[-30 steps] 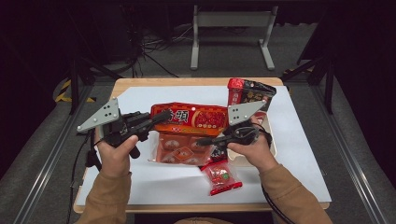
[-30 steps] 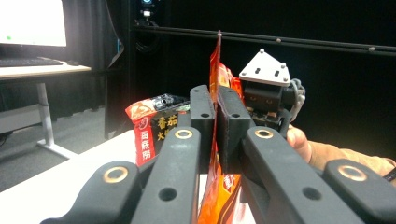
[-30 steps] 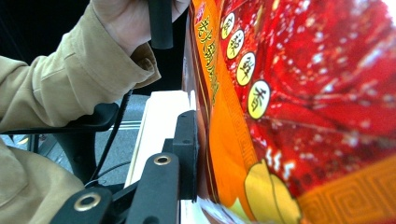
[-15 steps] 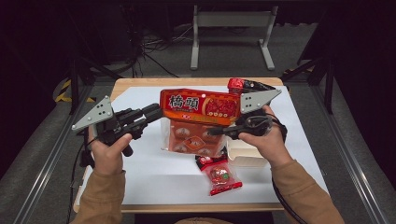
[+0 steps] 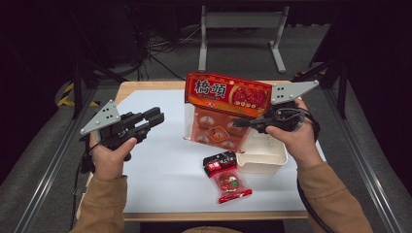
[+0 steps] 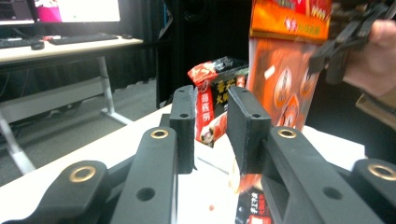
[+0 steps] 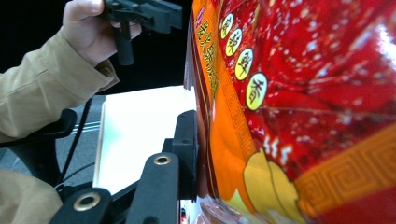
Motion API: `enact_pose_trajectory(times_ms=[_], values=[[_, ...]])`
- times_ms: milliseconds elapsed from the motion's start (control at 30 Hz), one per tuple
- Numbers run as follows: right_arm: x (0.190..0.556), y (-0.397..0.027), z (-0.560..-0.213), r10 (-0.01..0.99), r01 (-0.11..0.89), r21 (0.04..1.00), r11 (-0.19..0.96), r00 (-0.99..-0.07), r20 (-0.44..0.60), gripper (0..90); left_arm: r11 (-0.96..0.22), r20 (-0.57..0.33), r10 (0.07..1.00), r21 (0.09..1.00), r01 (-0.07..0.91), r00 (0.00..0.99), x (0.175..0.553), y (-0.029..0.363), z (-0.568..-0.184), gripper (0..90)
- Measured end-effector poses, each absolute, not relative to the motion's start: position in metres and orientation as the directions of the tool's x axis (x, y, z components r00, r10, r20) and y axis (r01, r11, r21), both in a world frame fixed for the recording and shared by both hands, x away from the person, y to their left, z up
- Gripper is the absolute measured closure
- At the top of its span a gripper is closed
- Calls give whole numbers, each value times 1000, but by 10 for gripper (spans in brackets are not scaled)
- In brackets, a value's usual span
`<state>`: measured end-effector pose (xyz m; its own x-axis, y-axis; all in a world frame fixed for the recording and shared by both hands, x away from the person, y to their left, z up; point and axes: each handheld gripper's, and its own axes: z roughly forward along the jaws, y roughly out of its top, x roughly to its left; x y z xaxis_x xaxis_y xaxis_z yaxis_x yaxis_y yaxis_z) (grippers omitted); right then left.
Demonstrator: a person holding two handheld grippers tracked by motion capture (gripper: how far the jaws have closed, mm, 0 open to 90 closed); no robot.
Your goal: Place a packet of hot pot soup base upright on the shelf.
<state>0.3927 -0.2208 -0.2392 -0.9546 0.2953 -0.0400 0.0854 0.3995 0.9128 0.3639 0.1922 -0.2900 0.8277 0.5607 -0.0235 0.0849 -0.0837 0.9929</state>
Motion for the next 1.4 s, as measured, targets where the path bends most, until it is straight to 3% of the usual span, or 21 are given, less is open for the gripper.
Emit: enact_pose_trajectory(times_ms=[533, 800, 1400], values=[[399, -255, -230, 432, 129, 884, 450, -897, -89, 708, -137, -19, 603, 982, 127, 798, 371, 198, -302, 701], [400, -271, -229, 496, 154, 879, 452, -862, -104, 709, -171, 2, 623, 976, 133, 782, 371, 199, -305, 649], [399, -293, -238, 628, 271, 888, 370, -778, -24, 708, -180, -1, 633, 972, 149, 774, 372, 204, -309, 631]])
